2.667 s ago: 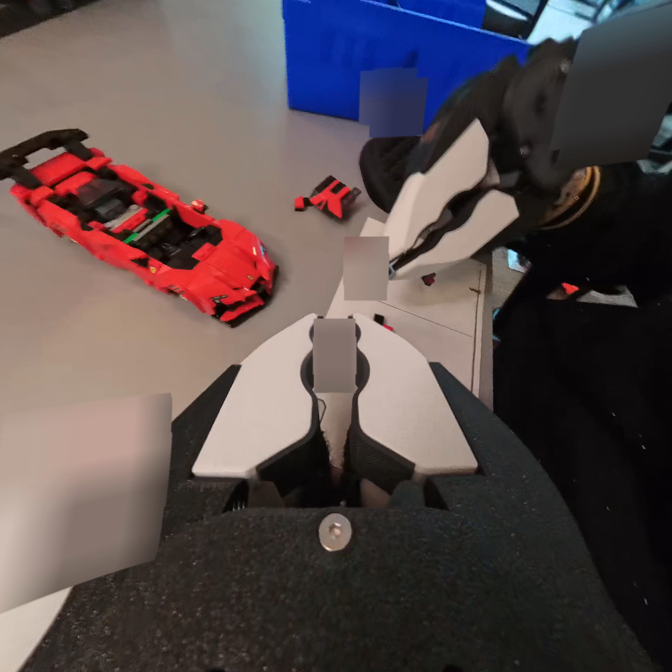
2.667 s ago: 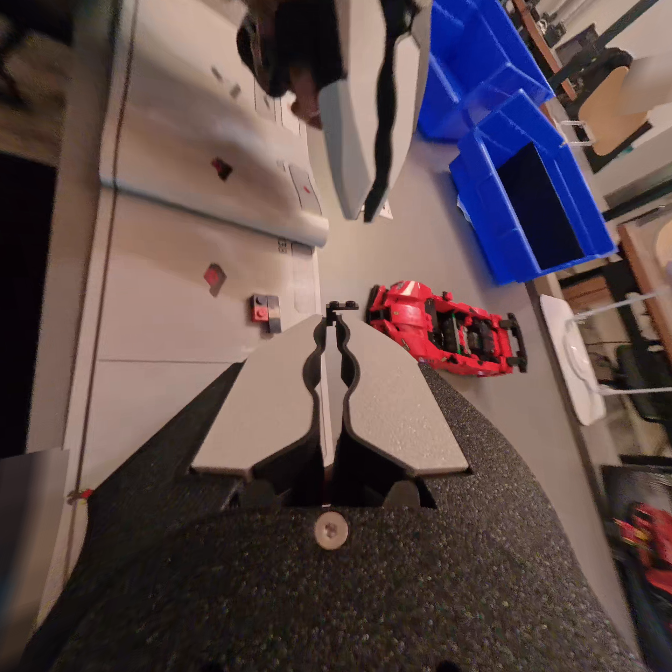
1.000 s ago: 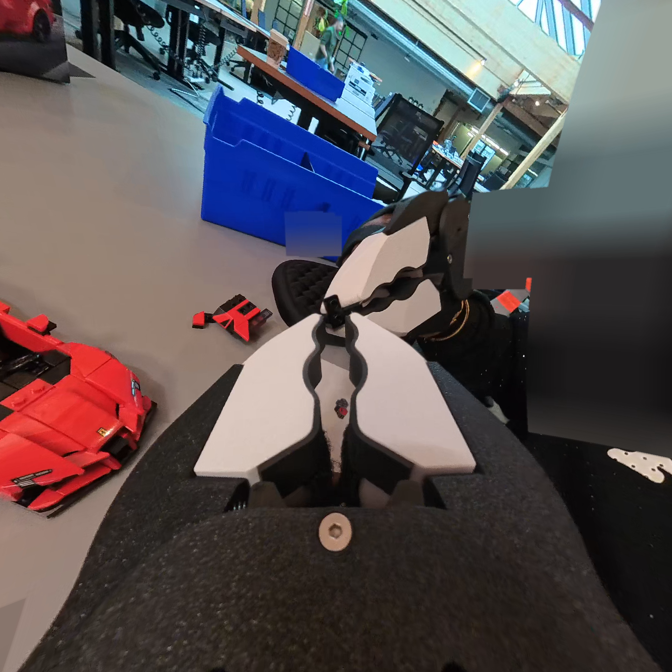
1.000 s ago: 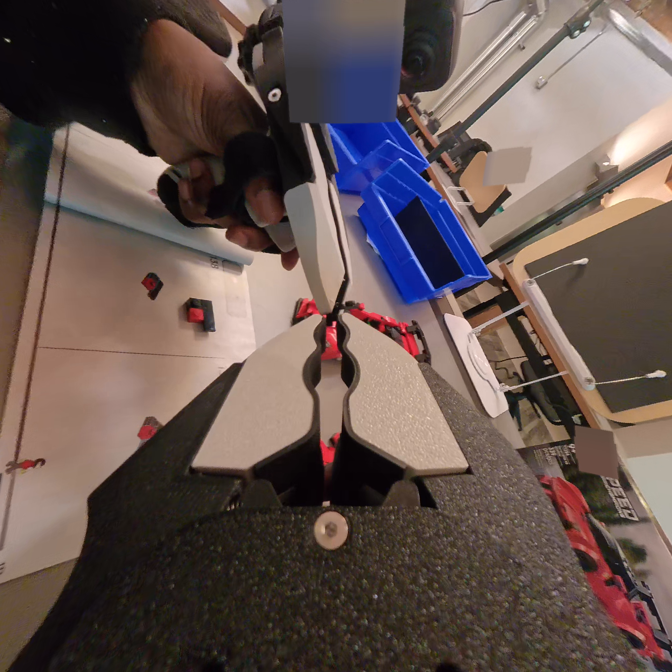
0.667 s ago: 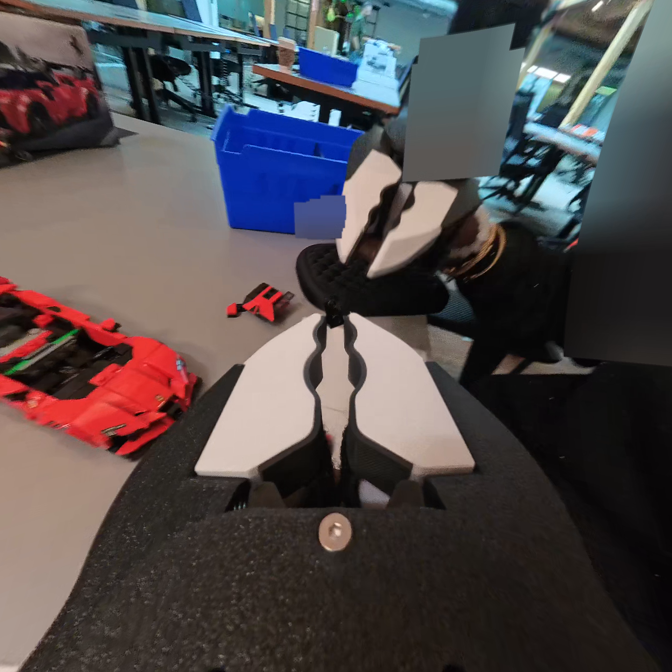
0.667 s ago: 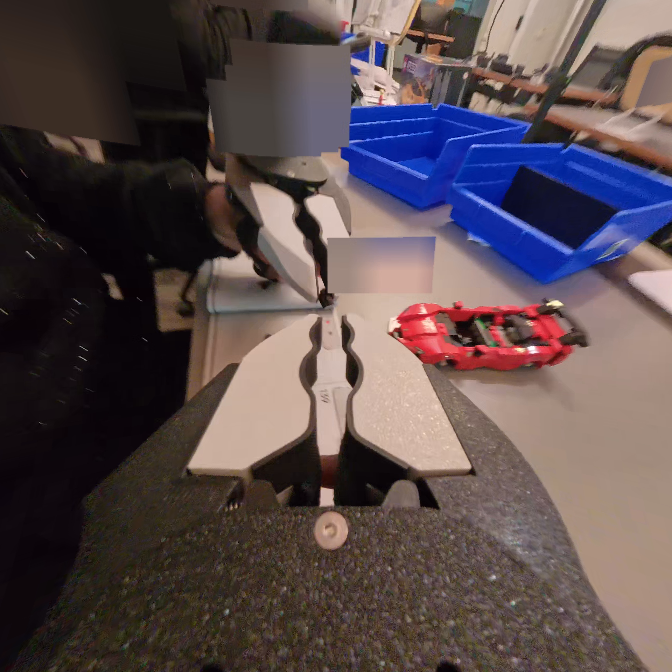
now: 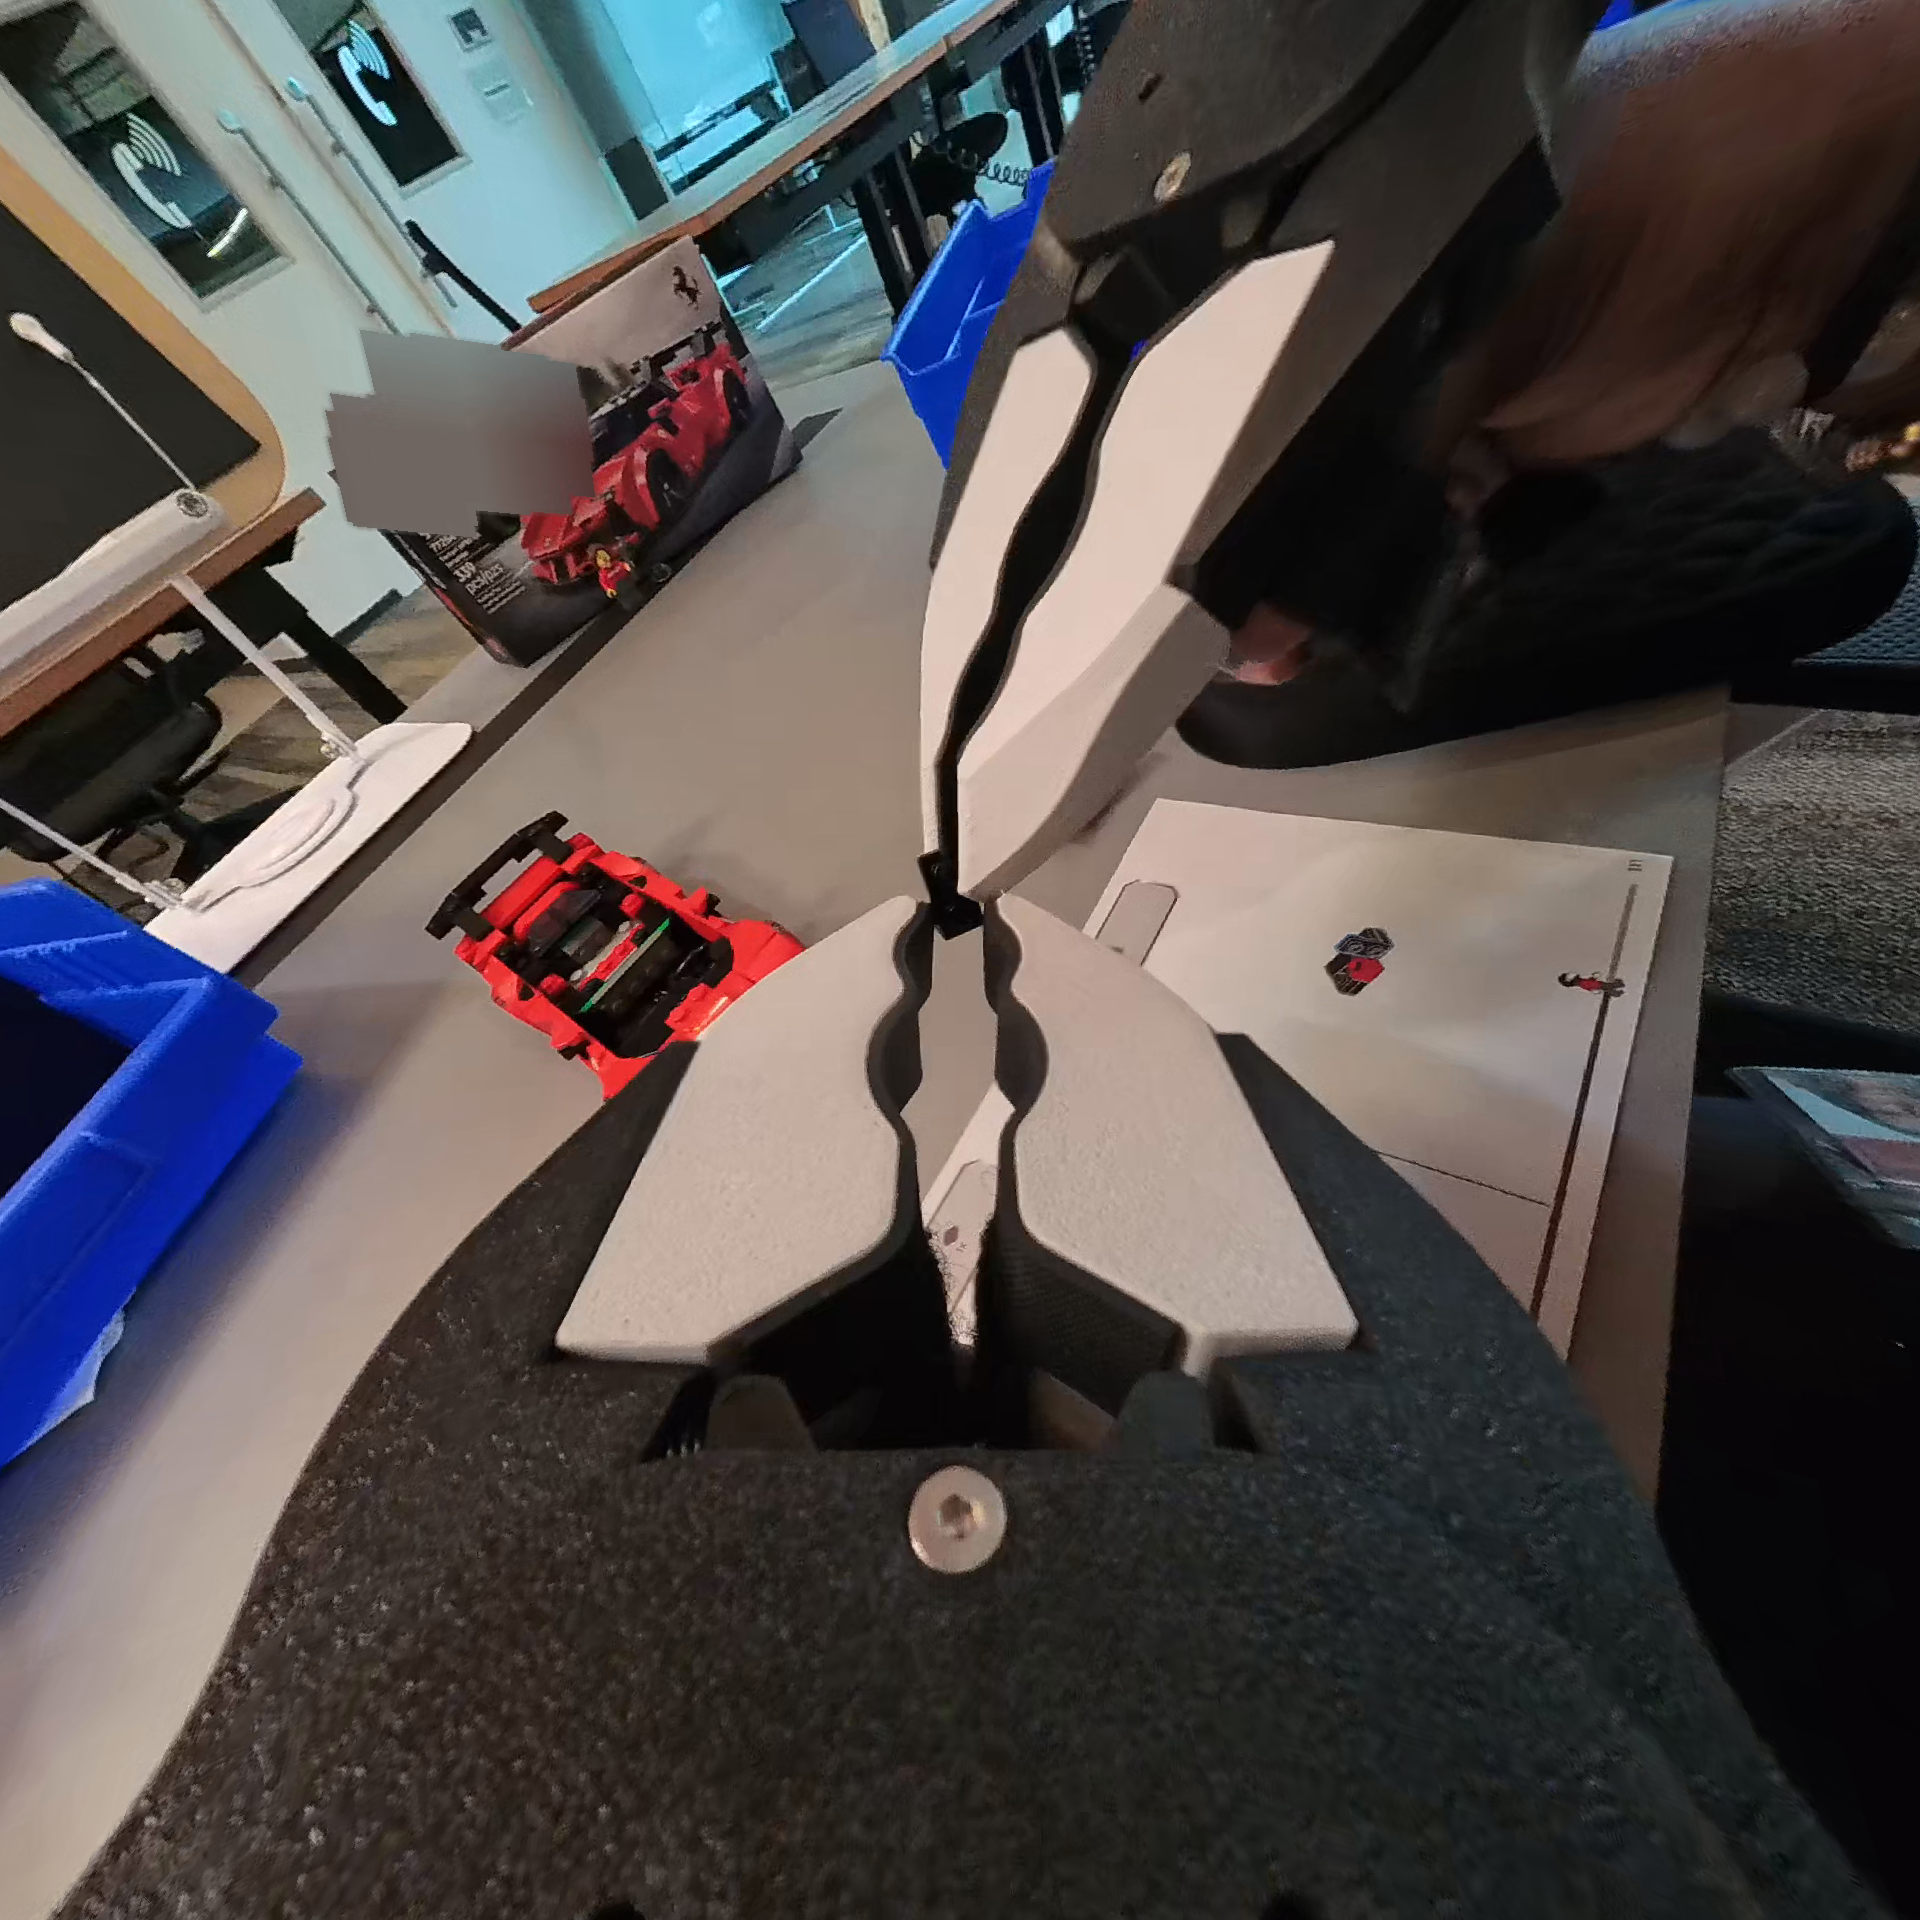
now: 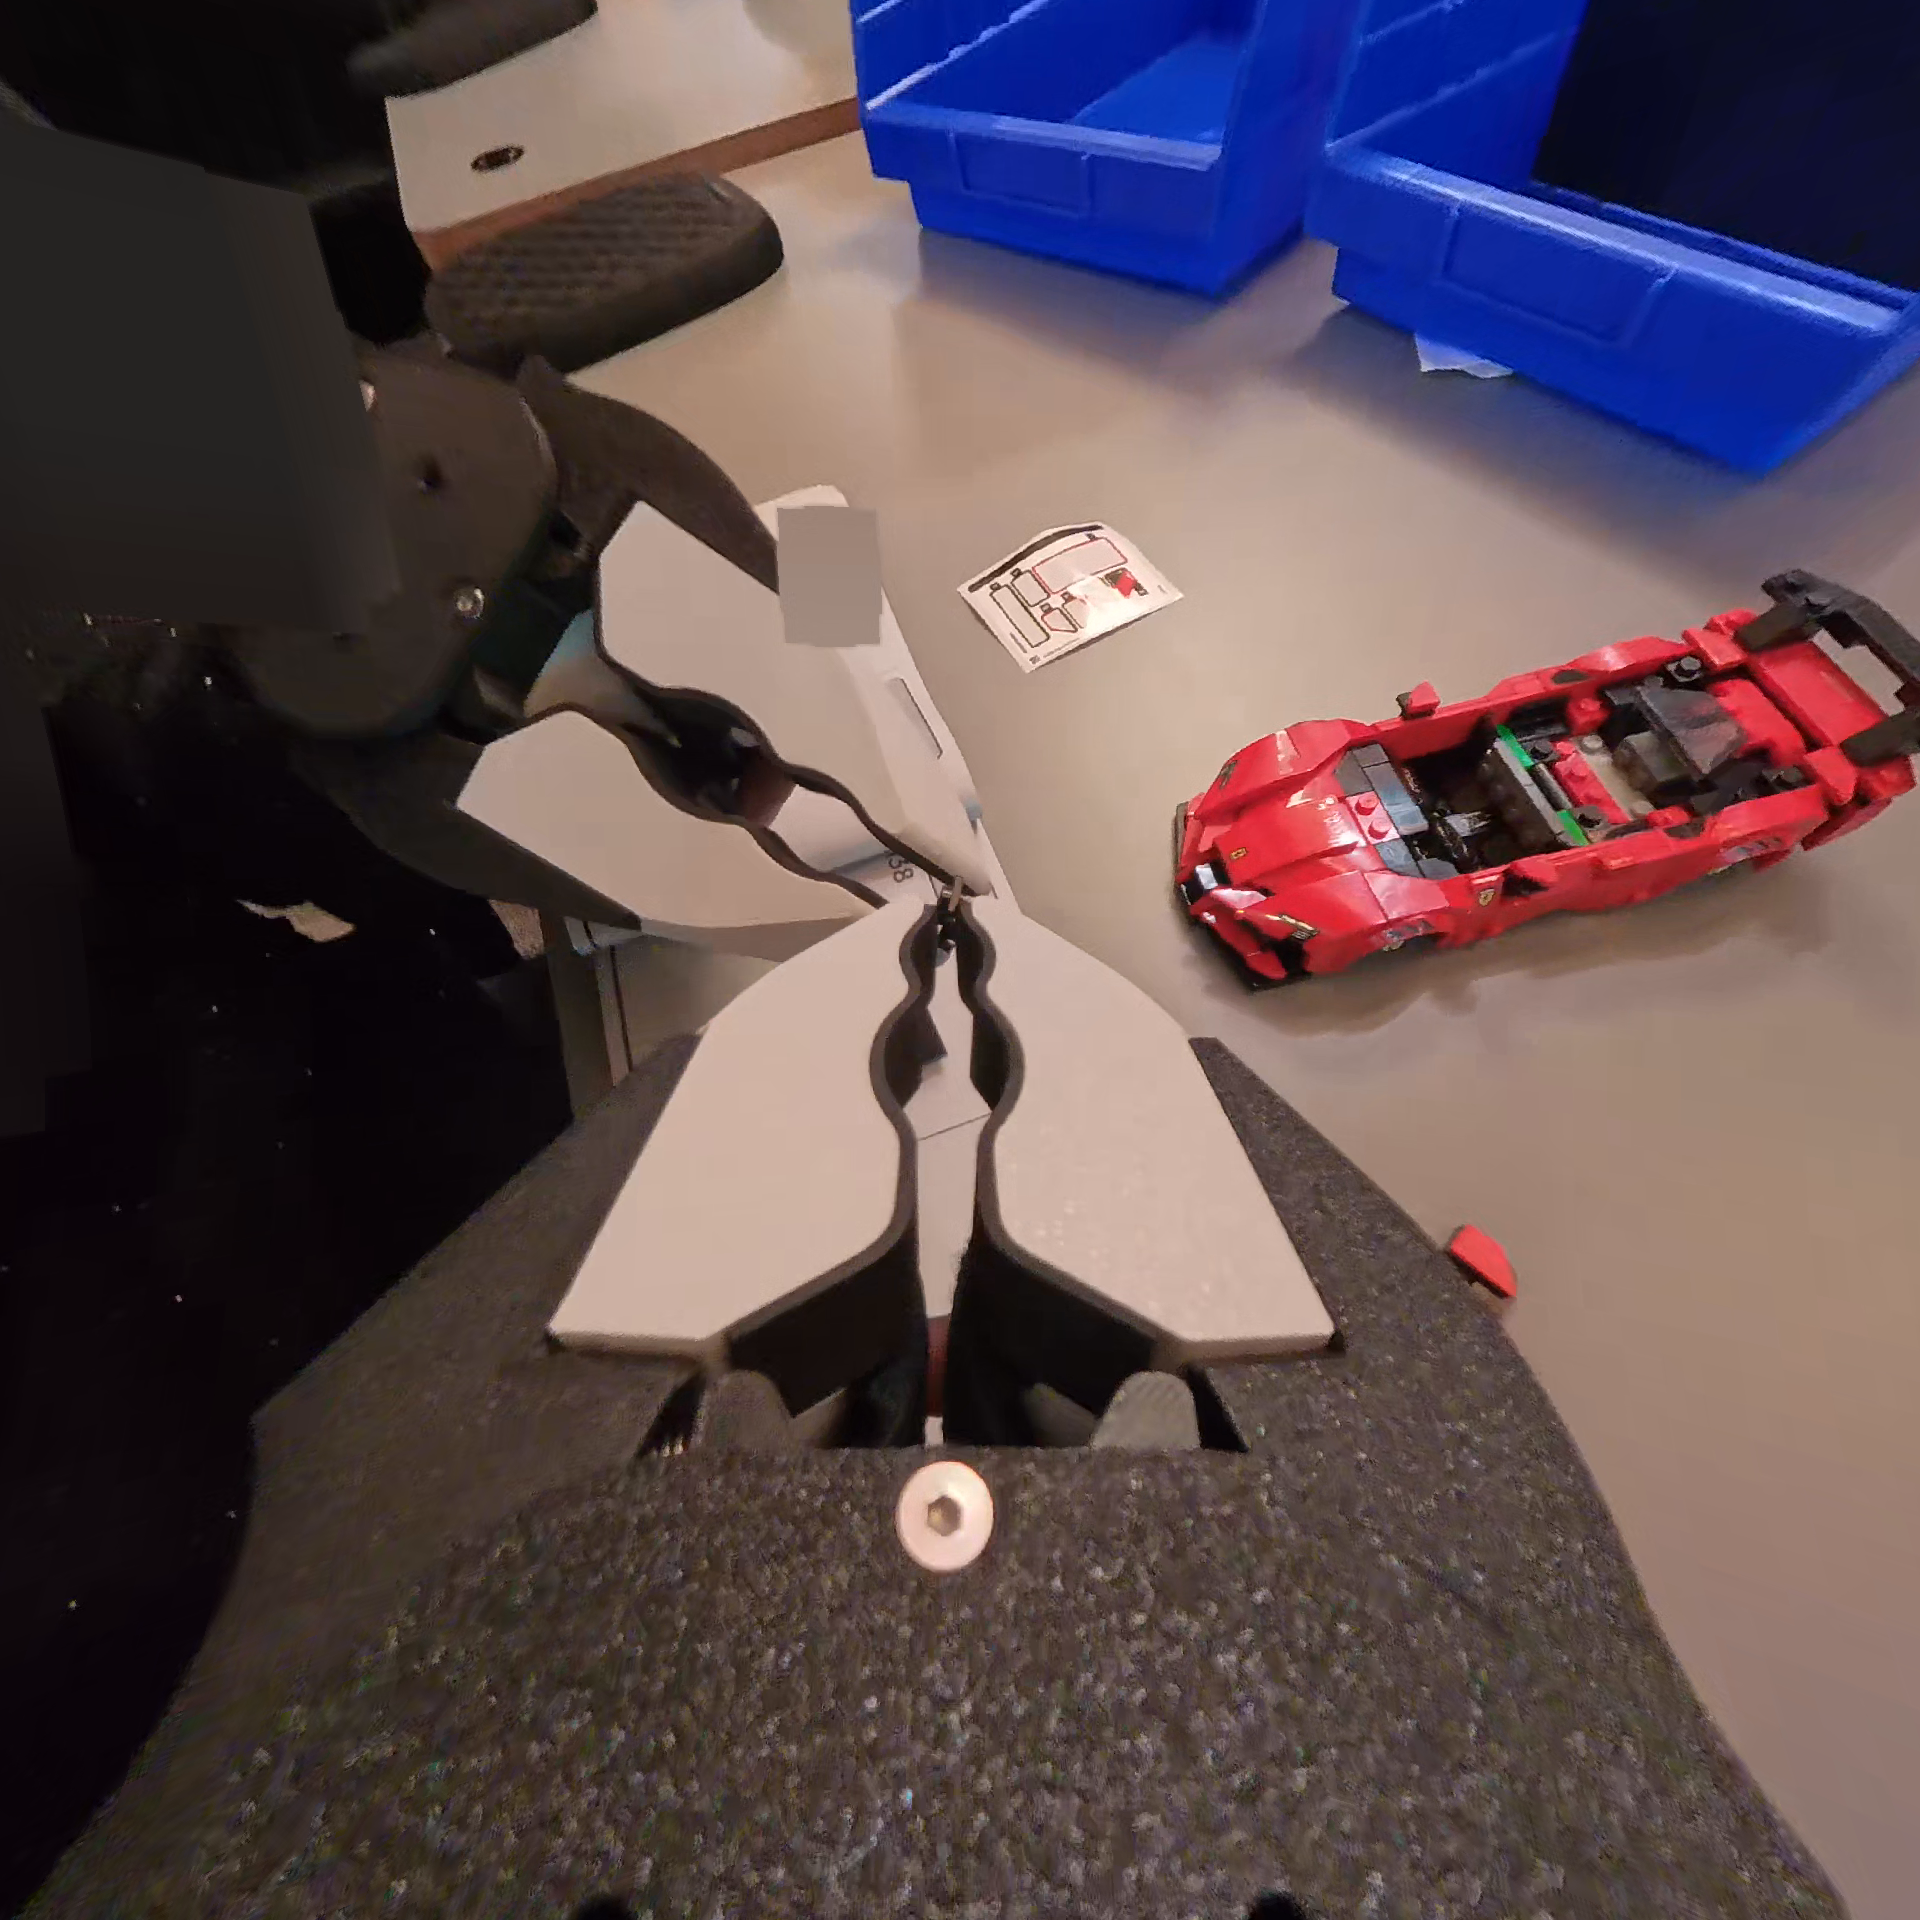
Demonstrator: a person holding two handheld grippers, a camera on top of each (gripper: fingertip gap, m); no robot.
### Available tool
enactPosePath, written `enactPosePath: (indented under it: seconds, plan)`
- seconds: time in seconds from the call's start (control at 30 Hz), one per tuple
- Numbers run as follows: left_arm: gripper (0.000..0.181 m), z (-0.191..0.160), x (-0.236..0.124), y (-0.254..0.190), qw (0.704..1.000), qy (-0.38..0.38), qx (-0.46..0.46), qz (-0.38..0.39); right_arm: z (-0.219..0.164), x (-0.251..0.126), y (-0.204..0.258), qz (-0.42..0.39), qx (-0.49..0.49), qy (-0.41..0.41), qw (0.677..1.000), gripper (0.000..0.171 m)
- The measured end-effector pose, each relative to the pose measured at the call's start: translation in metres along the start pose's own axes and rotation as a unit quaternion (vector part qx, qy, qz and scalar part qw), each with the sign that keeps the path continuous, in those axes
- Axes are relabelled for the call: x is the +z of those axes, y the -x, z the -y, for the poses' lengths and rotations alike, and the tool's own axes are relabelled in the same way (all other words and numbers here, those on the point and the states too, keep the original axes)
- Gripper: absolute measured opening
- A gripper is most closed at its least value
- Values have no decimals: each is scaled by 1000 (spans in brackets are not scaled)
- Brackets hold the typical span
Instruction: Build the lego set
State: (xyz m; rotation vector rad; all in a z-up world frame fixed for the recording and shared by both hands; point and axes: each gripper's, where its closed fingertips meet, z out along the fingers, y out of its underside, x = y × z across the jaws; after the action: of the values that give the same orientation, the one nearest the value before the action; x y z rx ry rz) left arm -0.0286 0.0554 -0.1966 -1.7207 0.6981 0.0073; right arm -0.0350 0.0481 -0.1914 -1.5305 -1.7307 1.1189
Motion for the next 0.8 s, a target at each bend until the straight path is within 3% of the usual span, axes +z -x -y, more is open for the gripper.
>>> enactPosePath:
  seconds: [0.2, 0.4, 0.63, 0.8]
  plan:
    - [13, -2, -12, 1, 997, 4, -30, -74, -12, -17, -6, -5, -28, 23, 999, 3]
    - [33, -27, -32, -15, 957, 79, -70, -272, -35, -32, -5, 8, -67, 65, 996, 3]
    - [32, -51, -24, -30, 925, 146, -32, -348, -56, -32, 17, 63, -149, 84, 983, 3]
    - [32, -63, -9, -38, 920, 182, -34, -347, -68, -19, 29, 97, -255, 112, 955, 3]
